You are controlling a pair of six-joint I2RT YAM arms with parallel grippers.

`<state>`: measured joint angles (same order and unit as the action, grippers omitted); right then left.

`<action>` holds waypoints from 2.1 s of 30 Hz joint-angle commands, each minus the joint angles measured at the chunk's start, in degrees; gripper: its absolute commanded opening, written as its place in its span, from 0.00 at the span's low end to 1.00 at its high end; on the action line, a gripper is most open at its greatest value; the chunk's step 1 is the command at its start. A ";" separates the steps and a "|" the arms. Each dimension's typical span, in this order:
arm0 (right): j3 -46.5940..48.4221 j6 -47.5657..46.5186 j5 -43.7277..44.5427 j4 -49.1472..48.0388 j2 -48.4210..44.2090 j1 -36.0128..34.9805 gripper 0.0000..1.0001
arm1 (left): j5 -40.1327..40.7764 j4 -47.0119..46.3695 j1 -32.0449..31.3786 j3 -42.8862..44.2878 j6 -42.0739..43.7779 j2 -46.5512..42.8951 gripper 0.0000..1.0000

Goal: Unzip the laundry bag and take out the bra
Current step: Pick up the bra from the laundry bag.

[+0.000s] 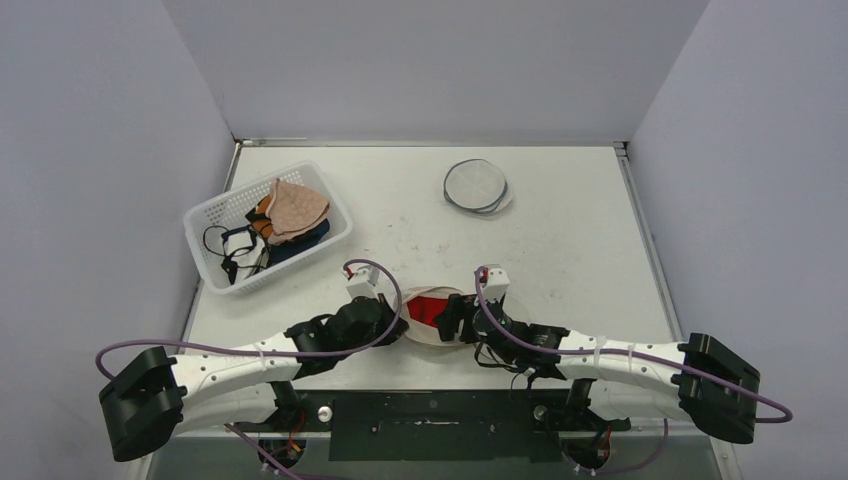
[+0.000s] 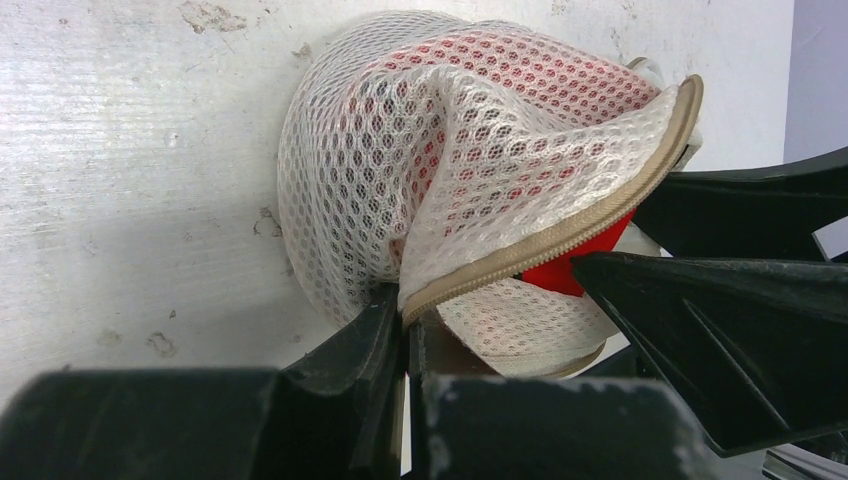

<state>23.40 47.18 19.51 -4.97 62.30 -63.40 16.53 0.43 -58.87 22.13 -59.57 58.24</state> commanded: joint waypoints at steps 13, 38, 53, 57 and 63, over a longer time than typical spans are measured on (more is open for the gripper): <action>3.85 -2.80 -2.21 -7.47 5.80 0.60 0.40 | -0.42 -2.67 -1.05 1.86 0.62 1.76 0.00; 11.79 -29.00 12.24 2.69 3.23 -12.80 0.05 | 1.16 8.66 1.78 13.02 5.92 -2.23 0.00; 4.82 -28.45 8.22 -5.92 -4.92 -13.20 0.05 | 0.08 9.13 5.17 10.53 7.66 -5.28 0.00; 5.37 -28.98 8.04 -7.91 -7.68 -13.74 0.05 | -0.91 6.32 5.19 6.75 6.47 -4.45 0.00; 4.87 -27.58 11.19 -8.67 -10.89 -13.86 0.05 | -0.62 3.09 5.25 3.54 6.41 -5.50 0.00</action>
<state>27.73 18.61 28.18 -7.92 53.84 -76.77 15.81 9.13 -54.02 26.30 -53.41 53.67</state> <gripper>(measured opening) 0.115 0.016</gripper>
